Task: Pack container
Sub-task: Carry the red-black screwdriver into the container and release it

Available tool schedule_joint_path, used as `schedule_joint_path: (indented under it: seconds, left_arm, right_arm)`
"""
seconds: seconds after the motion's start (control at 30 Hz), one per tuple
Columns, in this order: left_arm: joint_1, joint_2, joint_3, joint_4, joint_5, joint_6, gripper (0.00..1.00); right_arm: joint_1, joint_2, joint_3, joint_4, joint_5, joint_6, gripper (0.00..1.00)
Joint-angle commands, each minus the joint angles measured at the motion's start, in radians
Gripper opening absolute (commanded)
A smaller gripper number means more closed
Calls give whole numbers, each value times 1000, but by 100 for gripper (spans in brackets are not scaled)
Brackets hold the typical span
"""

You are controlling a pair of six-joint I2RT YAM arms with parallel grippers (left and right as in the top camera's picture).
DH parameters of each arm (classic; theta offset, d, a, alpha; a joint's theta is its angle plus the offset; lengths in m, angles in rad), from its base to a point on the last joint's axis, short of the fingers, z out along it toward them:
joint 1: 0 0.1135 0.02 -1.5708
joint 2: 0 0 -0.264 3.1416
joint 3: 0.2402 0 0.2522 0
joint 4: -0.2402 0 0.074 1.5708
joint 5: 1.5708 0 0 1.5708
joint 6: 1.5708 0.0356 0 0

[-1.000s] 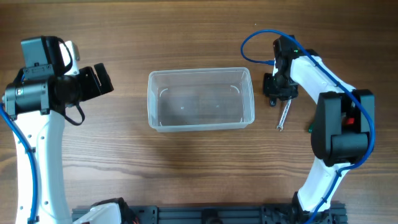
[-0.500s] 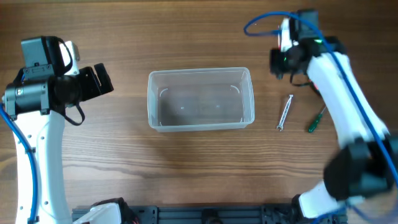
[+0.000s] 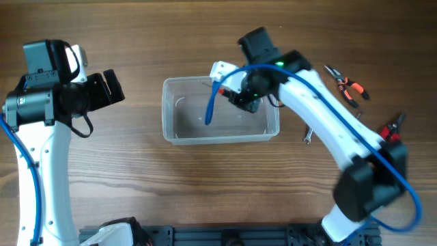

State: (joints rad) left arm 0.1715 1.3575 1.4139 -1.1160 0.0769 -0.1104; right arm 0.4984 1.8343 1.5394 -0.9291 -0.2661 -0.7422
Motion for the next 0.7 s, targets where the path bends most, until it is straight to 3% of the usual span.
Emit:
schedule_joint_path:
  seconds: [0.0,0.2,0.27,0.37,0.43,0.47,0.67]
  left_arm:
    - [4,4,10,0,16,-9,100]
    - [4,4,10,0,16,-9,100]
    - [4,4,10,0,16,-9,100]
    - [4,4,10,0,16,-9,100]
    - [5,4,10,0,16,-9,100]
    - [4,4,10,0,16,-9,100]
    - [5,4,10,0,16,-8,100]
  right_arm:
    - [14,129,-14,17,-24,-11,4]
    - [15,249,-15,20,-23,-14,4]
    - [15,270,-15,19,-24,-13,10]
    - [15,274,-15,20,-24,5,23]
    - [15,274,-14,23,-23,47,46]
    - [15,273,-14,23,-23,74,52]
    - [15,171,20,-10,-19,270,68]
